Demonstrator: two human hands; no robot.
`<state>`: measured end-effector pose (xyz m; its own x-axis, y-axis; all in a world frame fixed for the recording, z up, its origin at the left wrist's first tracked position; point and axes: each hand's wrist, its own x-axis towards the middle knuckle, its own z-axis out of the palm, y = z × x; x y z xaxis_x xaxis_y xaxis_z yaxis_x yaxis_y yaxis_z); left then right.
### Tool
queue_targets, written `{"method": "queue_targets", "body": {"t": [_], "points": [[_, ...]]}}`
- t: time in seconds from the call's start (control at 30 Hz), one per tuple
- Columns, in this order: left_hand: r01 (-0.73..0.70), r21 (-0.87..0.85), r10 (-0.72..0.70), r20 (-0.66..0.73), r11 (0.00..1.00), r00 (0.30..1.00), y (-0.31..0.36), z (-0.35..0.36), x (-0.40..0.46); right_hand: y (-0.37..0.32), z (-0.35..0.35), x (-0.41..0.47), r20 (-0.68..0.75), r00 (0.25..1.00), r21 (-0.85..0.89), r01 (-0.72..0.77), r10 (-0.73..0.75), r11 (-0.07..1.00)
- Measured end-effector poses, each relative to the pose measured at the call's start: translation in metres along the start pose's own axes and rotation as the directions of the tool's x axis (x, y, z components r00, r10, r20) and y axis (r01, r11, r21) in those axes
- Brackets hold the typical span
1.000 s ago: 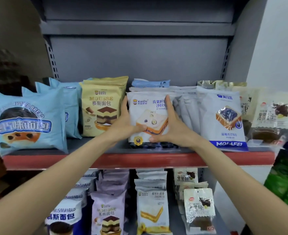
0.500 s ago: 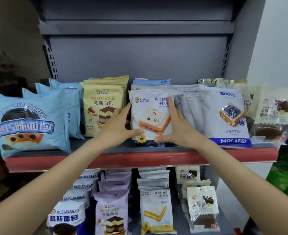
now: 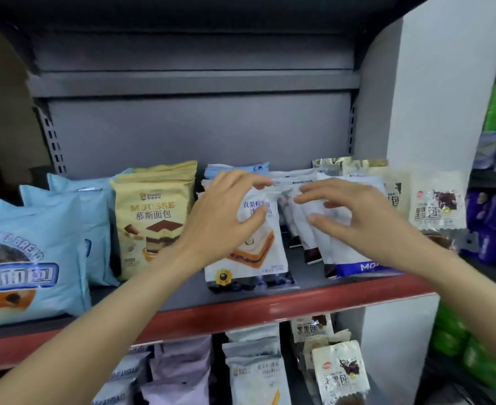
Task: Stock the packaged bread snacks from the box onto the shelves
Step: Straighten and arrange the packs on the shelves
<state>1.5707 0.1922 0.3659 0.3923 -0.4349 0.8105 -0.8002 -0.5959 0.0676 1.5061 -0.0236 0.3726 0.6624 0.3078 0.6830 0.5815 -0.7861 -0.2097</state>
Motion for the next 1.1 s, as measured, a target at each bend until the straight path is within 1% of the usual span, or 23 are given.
{"method": "queue_targets", "body": {"t": [0.07,0.17,0.23,0.33,0.4,0.47,0.53,0.6,0.67,0.73,0.8,0.9,0.97,1.0,1.03,1.1], "points": [[-0.062,-0.012,0.062,0.051,0.998,0.997,-0.004,0.005,0.022,0.015,-0.029,0.013,0.017,1.0,-0.092,0.007,-0.006,0.996],[-0.078,0.009,0.076,0.142,0.997,0.987,-0.018,0.017,0.06,0.047,-0.064,0.042,0.106,0.994,-0.201,0.021,0.001,0.979],[-0.121,0.072,0.1,0.242,0.99,0.965,-0.029,0.024,0.086,0.072,-0.08,0.065,0.177,0.984,-0.247,0.037,0.007,0.968],[-0.225,0.201,0.13,0.401,0.953,0.907,-0.045,0.034,0.124,0.104,-0.087,0.1,0.302,0.953,-0.295,0.102,-0.008,0.95],[-0.223,0.245,0.083,0.477,0.944,0.875,-0.054,0.042,0.147,0.122,-0.081,0.122,0.403,0.915,-0.313,0.161,-0.023,0.936],[-0.214,0.289,0.017,0.559,0.933,0.829,-0.063,0.055,0.164,0.138,-0.069,0.144,0.511,0.859,-0.33,0.232,-0.033,0.915],[-0.248,0.336,-0.029,0.643,0.909,0.765,-0.069,0.071,0.178,0.155,-0.052,0.164,0.607,0.795,-0.362,0.295,-0.017,0.884],[-0.293,0.381,-0.077,0.712,0.877,0.698,-0.074,0.086,0.188,0.172,-0.035,0.182,0.677,0.735,-0.402,0.322,0.041,0.857],[-0.268,0.389,-0.134,0.75,0.882,0.647,-0.078,0.098,0.196,0.187,-0.021,0.197,0.721,0.686,-0.44,0.346,0.096,0.829],[-0.164,0.333,-0.175,0.783,0.929,0.597,-0.082,0.106,0.201,0.198,-0.012,0.209,0.729,0.677,-0.478,0.393,0.105,0.785],[-0.094,0.283,-0.183,0.806,0.955,0.563,-0.086,0.114,0.202,0.205,-0.005,0.218,0.733,0.675,-0.469,0.412,0.085,0.781],[-0.059,0.274,-0.196,0.806,0.96,0.559,-0.089,0.124,0.203,0.21,0.009,0.227,0.745,0.663,-0.434,0.403,0.069,0.806],[-0.028,0.272,-0.213,0.81,0.962,0.547,-0.09,0.13,0.205,0.213,0.018,0.232,0.76,0.64,-0.406,0.336,0.11,0.85],[-0.046,0.28,-0.209,0.807,0.959,0.553,-0.09,0.132,0.206,0.214,0.023,0.233,0.768,0.627,-0.381,0.283,0.131,0.88],[-0.091,0.305,-0.2,0.793,0.948,0.576,-0.09,0.134,0.207,0.214,0.025,0.234,0.771,0.622,-0.359,0.244,0.139,0.901],[-0.208,0.373,-0.158,0.745,0.904,0.648,-0.089,0.138,0.209,0.215,0.029,0.235,0.766,0.629,-0.347,0.225,0.137,0.911]]}}
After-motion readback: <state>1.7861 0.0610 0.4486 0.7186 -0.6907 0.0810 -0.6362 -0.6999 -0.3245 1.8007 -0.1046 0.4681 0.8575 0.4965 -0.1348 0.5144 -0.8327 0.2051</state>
